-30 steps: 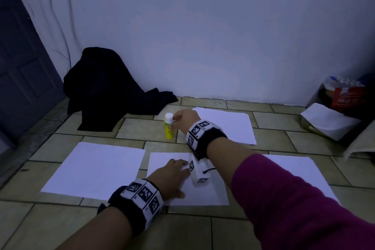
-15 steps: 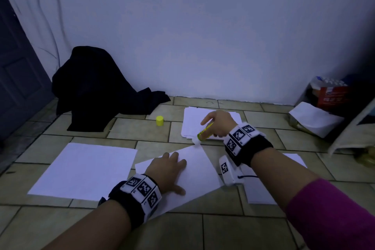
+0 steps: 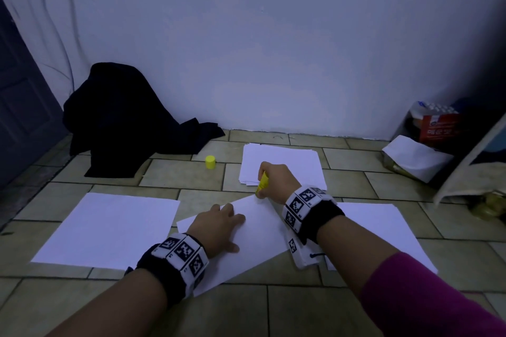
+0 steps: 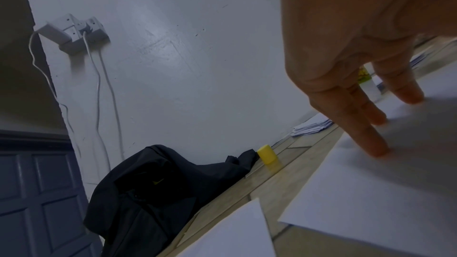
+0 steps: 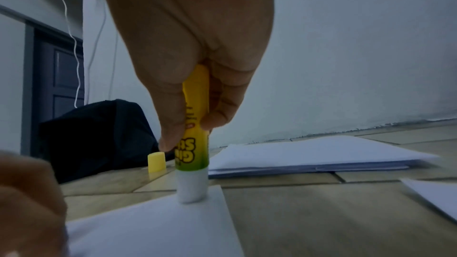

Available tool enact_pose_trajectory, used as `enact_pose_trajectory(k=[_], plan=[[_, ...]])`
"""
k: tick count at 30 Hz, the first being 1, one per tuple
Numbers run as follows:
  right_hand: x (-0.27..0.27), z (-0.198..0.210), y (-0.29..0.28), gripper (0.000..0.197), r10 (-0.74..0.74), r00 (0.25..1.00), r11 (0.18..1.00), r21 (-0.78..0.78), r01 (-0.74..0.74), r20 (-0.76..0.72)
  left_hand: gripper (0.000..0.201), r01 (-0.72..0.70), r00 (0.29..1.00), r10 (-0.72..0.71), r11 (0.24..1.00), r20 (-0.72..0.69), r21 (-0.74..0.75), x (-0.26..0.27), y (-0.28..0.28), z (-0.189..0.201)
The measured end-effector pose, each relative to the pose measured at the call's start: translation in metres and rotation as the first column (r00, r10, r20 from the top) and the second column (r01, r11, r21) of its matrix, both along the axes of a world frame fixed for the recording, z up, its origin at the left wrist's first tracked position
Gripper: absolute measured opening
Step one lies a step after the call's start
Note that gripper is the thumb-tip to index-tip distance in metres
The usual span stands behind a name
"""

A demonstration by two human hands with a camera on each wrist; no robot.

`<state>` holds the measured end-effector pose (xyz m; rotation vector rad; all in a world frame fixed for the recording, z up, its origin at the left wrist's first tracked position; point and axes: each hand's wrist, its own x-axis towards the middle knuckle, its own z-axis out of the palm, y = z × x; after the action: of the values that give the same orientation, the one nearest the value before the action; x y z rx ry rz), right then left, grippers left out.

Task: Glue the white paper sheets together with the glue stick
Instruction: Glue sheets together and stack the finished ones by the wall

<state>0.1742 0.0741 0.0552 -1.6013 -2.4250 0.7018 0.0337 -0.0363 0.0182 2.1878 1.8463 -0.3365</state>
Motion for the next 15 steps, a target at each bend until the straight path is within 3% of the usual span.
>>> enact_pose_trajectory(k=[15], plan=[[0.055, 0.006, -0.042, 0.034, 0.173, 0.969, 0.985, -0.062, -0.164, 0.175, 0.058, 0.075, 0.997, -0.075, 0.997, -0.015, 0.008, -0.009, 0.000, 0.004]])
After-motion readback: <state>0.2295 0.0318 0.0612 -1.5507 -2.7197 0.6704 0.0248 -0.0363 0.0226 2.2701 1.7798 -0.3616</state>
